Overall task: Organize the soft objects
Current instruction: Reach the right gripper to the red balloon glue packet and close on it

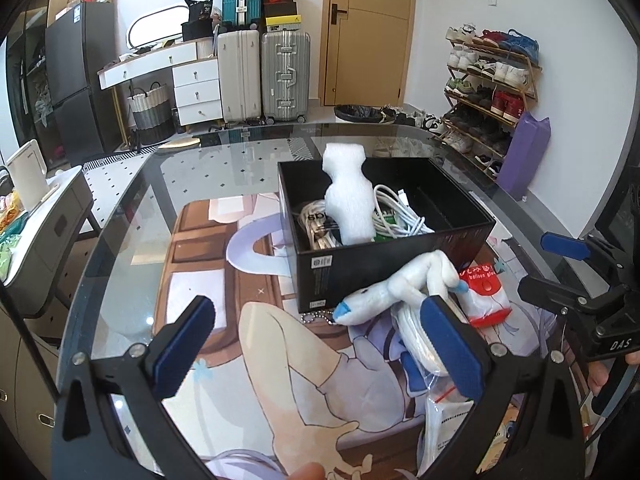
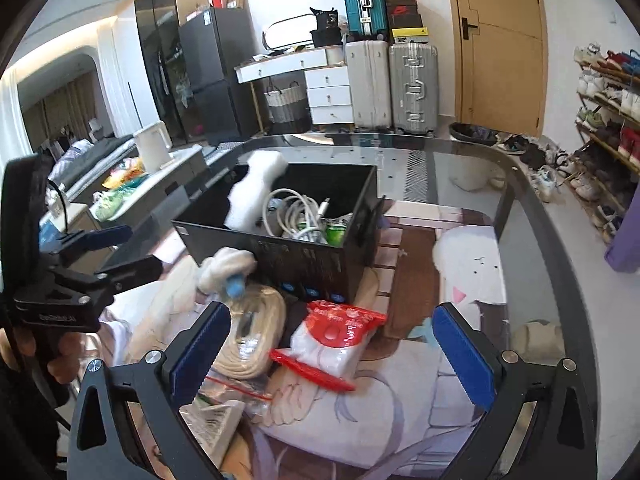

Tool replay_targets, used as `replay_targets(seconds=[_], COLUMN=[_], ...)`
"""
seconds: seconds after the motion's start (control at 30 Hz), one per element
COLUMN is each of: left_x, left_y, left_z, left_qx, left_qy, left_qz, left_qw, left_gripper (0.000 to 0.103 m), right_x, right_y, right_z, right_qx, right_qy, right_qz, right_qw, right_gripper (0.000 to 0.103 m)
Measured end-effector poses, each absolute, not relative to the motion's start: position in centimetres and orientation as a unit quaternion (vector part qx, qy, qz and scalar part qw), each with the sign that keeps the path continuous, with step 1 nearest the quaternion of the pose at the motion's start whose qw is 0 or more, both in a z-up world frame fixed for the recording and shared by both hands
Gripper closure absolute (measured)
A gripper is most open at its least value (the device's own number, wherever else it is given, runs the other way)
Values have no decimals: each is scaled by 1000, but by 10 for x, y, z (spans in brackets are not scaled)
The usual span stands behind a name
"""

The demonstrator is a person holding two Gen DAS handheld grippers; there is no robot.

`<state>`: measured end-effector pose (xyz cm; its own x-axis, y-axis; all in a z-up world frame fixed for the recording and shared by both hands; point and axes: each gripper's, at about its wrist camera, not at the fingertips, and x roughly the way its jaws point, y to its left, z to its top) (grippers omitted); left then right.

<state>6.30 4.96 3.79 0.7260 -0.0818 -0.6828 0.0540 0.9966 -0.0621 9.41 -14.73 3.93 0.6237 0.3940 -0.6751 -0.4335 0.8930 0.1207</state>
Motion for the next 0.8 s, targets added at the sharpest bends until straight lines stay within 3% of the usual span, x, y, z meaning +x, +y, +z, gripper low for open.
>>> replay_targets(seconds=[0.8], left_x=[74], left_y=[46], left_z=[18], left_qx=[-52], left_qy=[402], left_qz=[-62], left_qw=[912], left_gripper=[0], right_x=[109], right_y=[-146], right_z=[8], right_qx=[-20], right_qy=[418], right_qz=[225], right_qw=[880], right_gripper=[1])
